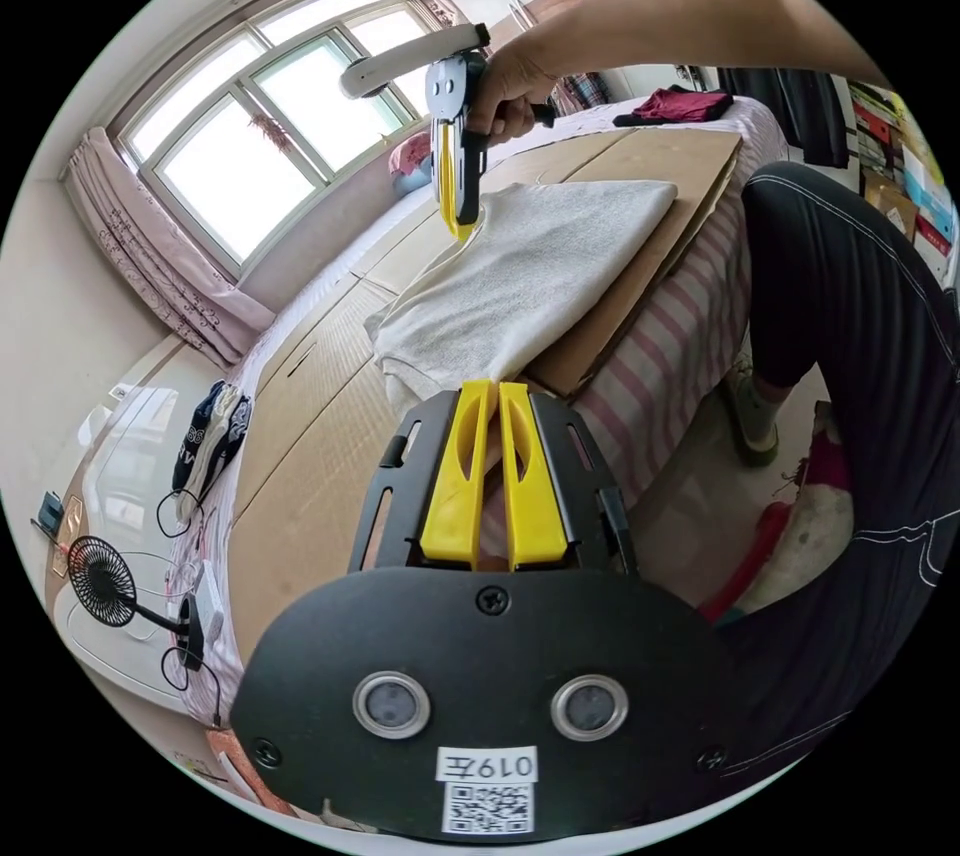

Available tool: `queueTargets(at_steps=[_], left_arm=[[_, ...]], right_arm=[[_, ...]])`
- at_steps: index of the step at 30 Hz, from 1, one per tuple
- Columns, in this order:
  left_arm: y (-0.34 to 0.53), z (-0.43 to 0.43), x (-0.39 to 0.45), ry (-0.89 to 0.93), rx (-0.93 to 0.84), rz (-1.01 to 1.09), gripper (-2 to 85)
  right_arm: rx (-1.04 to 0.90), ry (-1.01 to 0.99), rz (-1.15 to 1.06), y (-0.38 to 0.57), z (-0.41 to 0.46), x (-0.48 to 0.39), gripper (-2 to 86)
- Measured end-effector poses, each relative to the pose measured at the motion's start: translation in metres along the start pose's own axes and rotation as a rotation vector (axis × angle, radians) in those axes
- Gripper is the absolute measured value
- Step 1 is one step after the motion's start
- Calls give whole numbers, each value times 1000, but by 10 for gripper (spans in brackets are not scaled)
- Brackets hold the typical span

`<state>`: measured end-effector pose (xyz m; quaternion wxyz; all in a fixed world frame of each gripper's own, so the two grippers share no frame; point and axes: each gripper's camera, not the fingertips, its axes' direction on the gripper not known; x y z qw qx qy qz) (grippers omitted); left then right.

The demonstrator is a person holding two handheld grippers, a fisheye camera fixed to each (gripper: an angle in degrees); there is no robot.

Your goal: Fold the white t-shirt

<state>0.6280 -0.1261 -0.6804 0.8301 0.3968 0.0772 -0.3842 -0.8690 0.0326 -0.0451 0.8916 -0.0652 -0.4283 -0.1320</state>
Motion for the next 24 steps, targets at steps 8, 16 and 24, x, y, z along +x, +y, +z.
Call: queueTargets(at_steps=[8, 16, 24], left_arm=[[6, 4, -15, 4, 3, 3, 5], [10, 8, -40, 44, -7, -11, 5], [12, 10, -66, 70, -13, -5, 6]], right_arm=[[-71, -70, -31, -24, 5, 43, 69], [-53, -121, -29, -25, -9, 70, 15], [-82, 16, -19, -26, -20, 74, 8]])
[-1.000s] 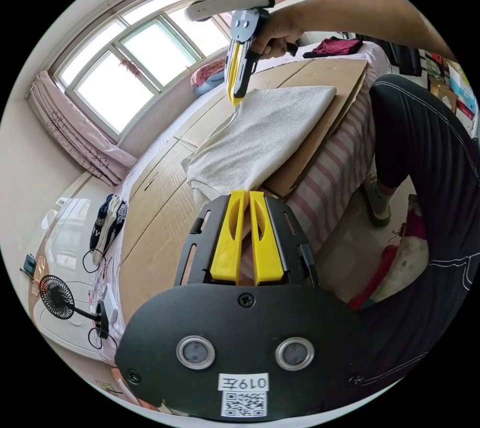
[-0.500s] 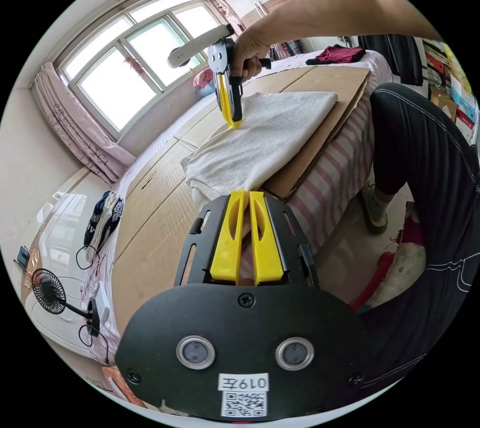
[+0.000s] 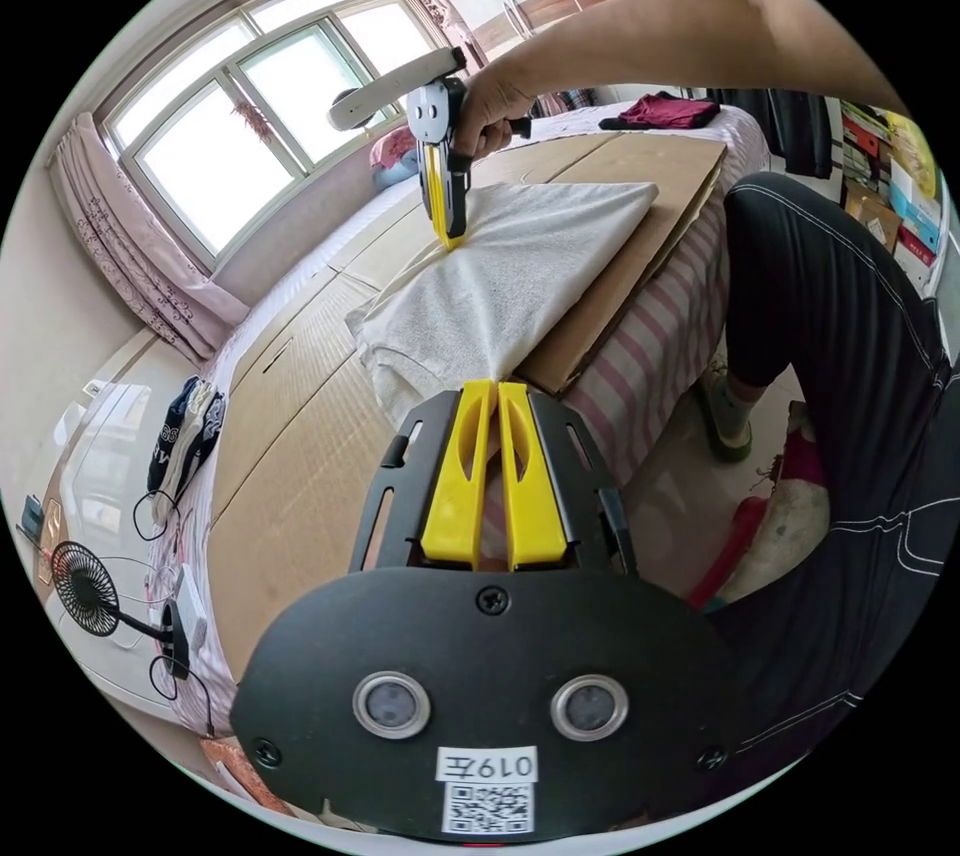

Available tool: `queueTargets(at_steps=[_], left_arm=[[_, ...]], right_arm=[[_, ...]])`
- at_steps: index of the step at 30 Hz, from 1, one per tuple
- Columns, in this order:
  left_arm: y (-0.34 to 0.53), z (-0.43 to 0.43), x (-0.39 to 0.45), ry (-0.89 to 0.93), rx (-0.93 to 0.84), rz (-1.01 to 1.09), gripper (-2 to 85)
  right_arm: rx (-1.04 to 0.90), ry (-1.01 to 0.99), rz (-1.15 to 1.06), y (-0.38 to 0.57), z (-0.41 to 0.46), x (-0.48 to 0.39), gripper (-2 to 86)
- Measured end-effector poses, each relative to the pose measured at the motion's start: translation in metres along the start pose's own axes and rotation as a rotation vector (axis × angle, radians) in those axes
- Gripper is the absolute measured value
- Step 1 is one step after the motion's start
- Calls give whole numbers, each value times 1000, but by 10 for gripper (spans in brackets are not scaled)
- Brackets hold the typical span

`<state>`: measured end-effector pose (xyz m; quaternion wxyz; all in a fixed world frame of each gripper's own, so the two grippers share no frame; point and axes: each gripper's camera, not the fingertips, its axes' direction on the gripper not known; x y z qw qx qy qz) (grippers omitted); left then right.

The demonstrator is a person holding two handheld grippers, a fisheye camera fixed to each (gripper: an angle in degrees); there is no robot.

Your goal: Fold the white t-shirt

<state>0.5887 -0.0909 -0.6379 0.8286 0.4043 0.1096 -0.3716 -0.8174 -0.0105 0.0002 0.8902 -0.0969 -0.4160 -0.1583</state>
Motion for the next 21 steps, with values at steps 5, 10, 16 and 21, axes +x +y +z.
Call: queueTargets(at_steps=[5, 10, 16, 21], left_arm=[[-1, 0, -17, -33, 8, -23, 5], [-1, 2, -34, -38, 12, -25, 5], [-2, 6, -56, -37, 6, -16, 5], [-2, 11, -80, -28, 1, -13, 6]], right_arm=[[22, -2, 12, 15, -17, 2, 57], [35, -38, 19, 37, -37, 7, 76], [-36, -34, 24, 64, -32, 8, 65], [-52, 22, 8, 79, -26, -3, 61]])
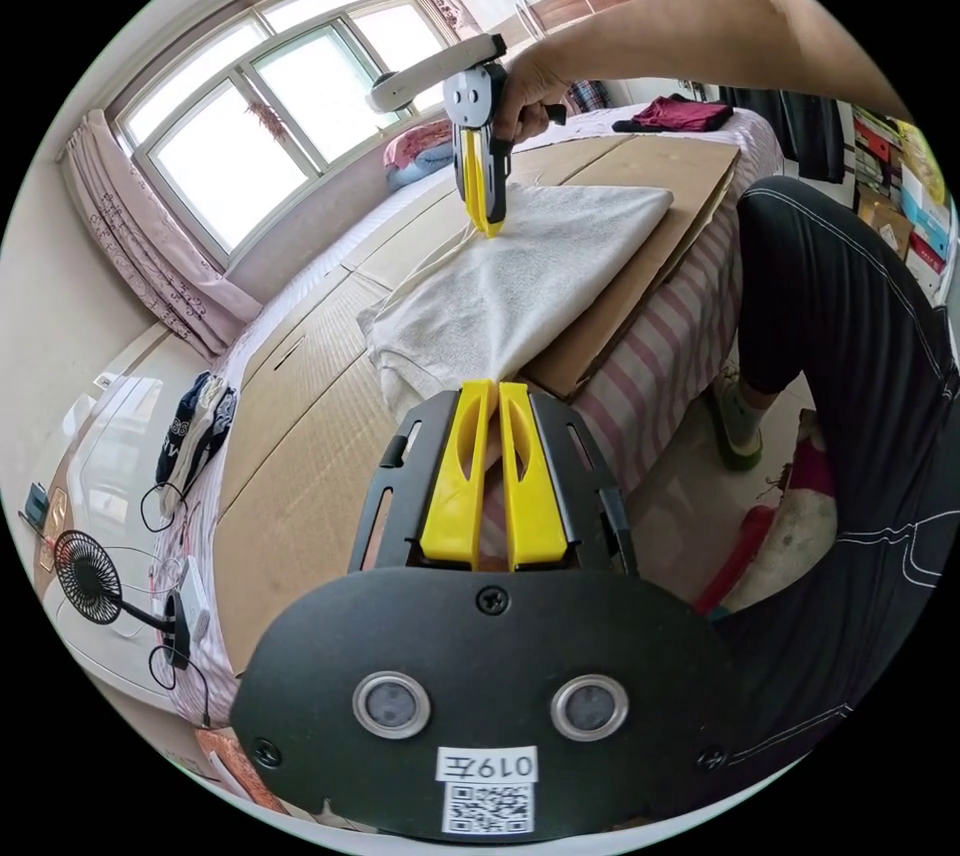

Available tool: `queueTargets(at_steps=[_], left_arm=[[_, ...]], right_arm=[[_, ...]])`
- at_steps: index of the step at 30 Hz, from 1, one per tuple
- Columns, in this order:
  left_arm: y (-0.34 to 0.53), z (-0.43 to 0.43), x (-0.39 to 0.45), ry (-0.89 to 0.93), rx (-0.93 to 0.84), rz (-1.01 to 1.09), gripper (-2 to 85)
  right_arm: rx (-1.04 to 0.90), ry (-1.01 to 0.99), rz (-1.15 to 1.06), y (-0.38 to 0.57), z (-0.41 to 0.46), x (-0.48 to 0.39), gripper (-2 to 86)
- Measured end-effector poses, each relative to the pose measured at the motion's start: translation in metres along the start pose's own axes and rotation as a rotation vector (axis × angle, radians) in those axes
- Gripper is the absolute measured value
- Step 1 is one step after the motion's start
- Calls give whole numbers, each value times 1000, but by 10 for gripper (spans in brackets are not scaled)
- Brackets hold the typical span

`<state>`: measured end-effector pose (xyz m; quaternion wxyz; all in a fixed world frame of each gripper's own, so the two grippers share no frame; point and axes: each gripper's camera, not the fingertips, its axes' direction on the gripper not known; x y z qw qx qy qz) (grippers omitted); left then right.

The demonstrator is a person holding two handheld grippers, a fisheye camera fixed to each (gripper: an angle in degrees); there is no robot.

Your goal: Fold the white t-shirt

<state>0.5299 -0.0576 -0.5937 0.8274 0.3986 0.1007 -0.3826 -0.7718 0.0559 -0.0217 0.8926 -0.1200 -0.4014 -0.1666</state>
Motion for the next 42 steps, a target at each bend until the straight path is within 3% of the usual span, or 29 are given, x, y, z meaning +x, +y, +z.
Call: queueTargets(at_steps=[7, 12, 17, 23, 33, 42], left_arm=[[-4, 3, -33, 6, 1, -6, 13], [-1, -16, -82, 43, 54, -71, 36], [13, -22, -179, 133, 148, -421, 51], [-19, 57, -263, 306, -11, -644, 66], [-45, 134, -314, 487, -172, -805, 59], [-55, 142, -297, 463, -207, -806, 19]], right_arm=[[19, -2, 20, 37, -7, -5, 53], [158, -16, 99, 91, -38, -22, 74], [335, 60, 462, 198, -42, -54, 44], [406, -82, 776, 282, -5, -118, 73], [402, 30, 617, 294, 6, -218, 58], [425, -49, 637, 320, 31, -240, 53]])
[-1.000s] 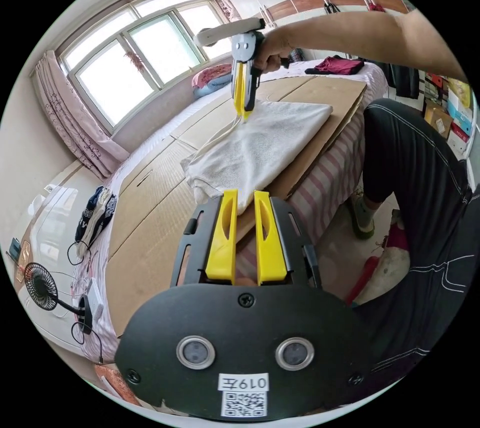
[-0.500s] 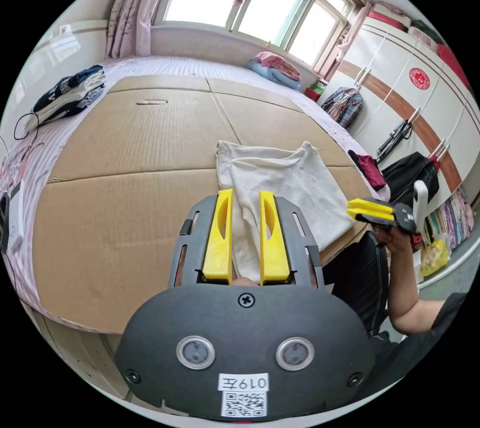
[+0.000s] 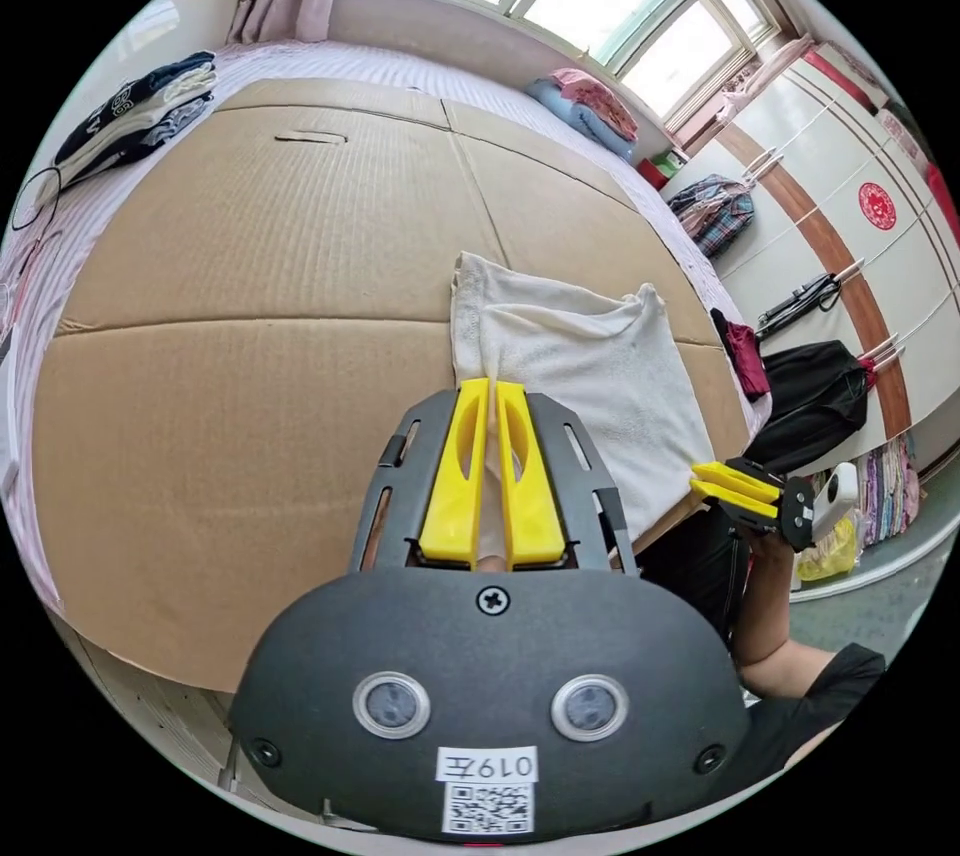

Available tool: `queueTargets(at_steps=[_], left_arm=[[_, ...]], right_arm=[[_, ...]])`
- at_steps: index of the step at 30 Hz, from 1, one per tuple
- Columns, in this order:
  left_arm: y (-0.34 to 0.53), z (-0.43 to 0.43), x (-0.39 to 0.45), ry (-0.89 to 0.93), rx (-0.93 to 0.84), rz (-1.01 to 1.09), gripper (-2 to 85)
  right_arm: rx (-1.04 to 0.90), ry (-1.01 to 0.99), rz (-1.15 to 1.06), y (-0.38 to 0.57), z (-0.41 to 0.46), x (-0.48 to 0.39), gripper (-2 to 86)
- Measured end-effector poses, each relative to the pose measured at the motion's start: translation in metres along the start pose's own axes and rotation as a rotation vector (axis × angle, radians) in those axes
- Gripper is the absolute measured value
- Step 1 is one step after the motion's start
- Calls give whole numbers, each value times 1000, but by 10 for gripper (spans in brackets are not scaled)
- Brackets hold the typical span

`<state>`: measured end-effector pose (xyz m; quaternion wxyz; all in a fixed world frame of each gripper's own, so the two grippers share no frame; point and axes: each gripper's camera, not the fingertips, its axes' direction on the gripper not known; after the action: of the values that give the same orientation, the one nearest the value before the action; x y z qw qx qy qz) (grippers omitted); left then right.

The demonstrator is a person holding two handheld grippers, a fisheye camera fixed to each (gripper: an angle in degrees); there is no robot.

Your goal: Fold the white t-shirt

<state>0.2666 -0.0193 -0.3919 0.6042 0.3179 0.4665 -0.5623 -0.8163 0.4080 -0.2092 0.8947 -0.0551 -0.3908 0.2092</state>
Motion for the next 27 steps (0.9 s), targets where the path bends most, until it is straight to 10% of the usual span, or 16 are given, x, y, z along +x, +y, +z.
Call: queueTargets(at_steps=[10, 18, 27], left_arm=[[89, -45, 91, -33, 197, 358, 20], [241, 7, 249, -466, 57, 1033, 8], [286, 42, 306, -608, -40, 1202, 7]], right_arm=[[157, 139, -41, 53, -22, -36, 58], [-40, 465, -388, 86, 30, -110, 67], [-209, 616, -690, 99, 78, -152, 69]])
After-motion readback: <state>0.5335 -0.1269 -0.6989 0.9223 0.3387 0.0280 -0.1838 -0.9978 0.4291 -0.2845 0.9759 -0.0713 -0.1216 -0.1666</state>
